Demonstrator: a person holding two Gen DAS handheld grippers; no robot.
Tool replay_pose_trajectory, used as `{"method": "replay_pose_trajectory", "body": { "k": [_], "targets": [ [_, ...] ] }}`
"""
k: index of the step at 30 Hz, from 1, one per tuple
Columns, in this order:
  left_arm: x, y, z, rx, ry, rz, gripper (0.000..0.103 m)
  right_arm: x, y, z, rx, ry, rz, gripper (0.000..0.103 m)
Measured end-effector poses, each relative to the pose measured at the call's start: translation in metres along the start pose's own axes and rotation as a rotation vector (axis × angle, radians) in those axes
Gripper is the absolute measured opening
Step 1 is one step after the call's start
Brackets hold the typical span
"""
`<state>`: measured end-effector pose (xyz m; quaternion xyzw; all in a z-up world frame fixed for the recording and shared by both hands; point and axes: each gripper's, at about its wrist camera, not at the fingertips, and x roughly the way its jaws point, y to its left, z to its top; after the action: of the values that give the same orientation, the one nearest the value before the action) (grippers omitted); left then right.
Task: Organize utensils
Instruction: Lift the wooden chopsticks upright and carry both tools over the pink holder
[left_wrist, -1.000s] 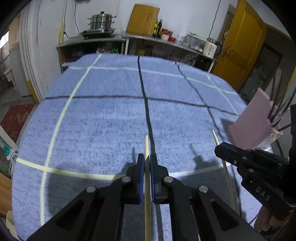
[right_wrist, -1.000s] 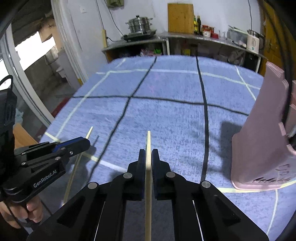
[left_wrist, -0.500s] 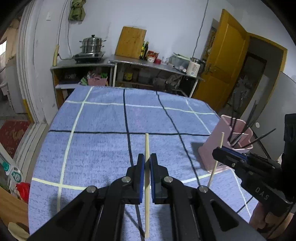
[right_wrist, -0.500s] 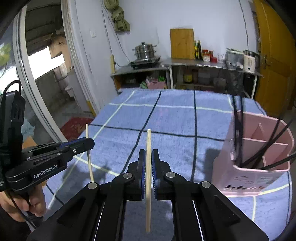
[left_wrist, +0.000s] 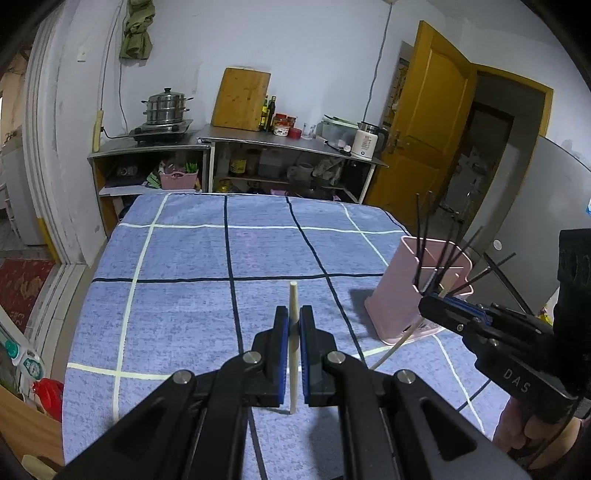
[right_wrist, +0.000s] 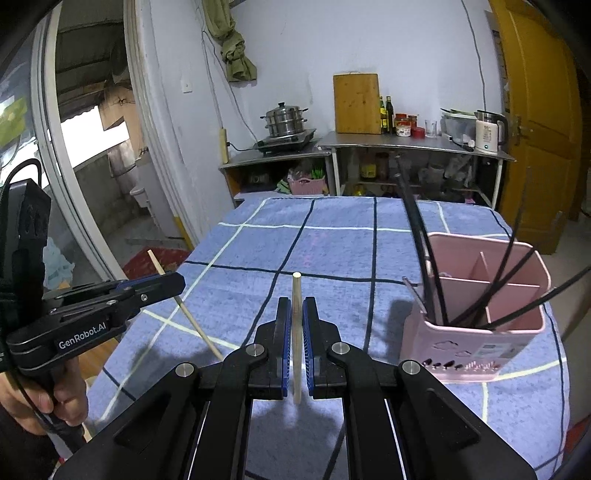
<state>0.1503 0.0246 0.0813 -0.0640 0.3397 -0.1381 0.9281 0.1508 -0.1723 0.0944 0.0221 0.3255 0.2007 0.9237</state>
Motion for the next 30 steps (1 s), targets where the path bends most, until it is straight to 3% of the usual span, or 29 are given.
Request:
{"method": "replay_pose_trajectory", "body": {
  "k": [5,15,21,30],
  "targets": [
    [-0.004,-0.013,0.004,0.012,0.005,-0.029,0.006,-0.017,-0.009,0.0,0.01,-0.026,-0.01,0.006],
    [0.0,-0.062,0.013,0.049,0.017,-0.162,0.006,-0.056,-0.051,-0.005,0.074,-0.067,-0.081,0.006],
    [0.004,-0.092,0.033,0.069,0.006,-0.236,0.006,-0.077,-0.077,0.004,0.107,-0.105,-0.118,0.006],
    [0.001,-0.123,0.075,0.089,-0.061,-0.279,0.006,-0.101,-0.098,0.034,0.131,-0.193,-0.147,0.006]
  ]
}}
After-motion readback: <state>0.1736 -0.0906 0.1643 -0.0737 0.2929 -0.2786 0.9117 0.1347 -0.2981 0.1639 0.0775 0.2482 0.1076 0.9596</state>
